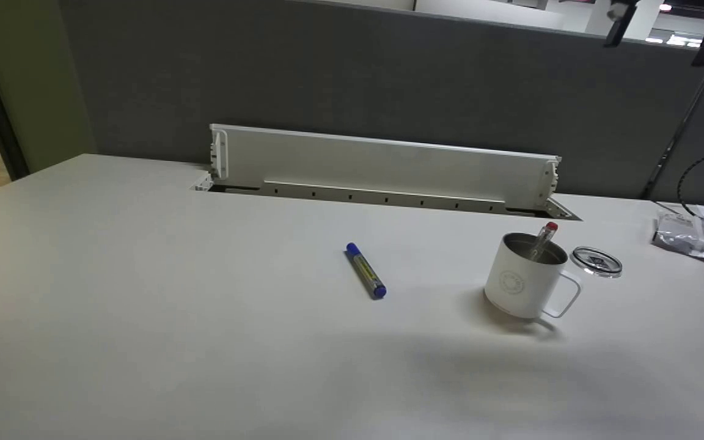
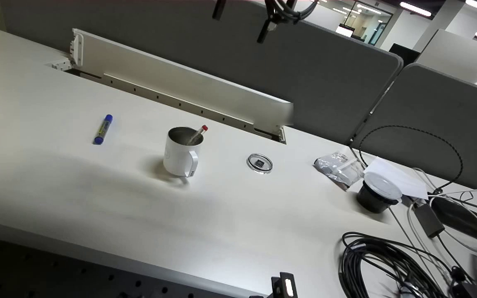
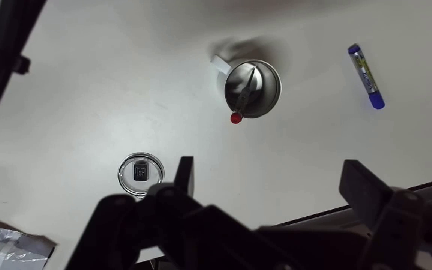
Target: Pick up the screwdriver from the white cup and put it on the table.
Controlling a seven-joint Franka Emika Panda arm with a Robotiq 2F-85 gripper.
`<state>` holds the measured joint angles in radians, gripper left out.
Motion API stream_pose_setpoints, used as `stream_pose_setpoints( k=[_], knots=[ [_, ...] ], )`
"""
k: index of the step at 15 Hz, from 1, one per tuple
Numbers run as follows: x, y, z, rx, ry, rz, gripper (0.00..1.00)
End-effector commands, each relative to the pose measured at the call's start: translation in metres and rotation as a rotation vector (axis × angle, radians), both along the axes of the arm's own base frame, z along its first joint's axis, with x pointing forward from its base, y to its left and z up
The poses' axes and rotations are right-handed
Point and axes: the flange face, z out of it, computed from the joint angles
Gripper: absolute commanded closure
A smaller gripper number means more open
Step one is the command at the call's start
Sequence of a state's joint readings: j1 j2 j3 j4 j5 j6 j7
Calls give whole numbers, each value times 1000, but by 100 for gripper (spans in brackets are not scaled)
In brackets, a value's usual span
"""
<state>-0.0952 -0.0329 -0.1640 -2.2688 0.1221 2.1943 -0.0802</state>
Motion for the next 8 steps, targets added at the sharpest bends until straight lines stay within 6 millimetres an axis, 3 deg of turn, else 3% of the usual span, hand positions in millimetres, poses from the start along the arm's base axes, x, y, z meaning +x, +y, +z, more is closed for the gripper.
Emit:
stream_pose_setpoints(
  k=[1, 8],
  knots=[
    [28, -7, -27, 13, 5, -5, 0],
    [58, -12, -91, 77, 20, 41, 0]
  ],
)
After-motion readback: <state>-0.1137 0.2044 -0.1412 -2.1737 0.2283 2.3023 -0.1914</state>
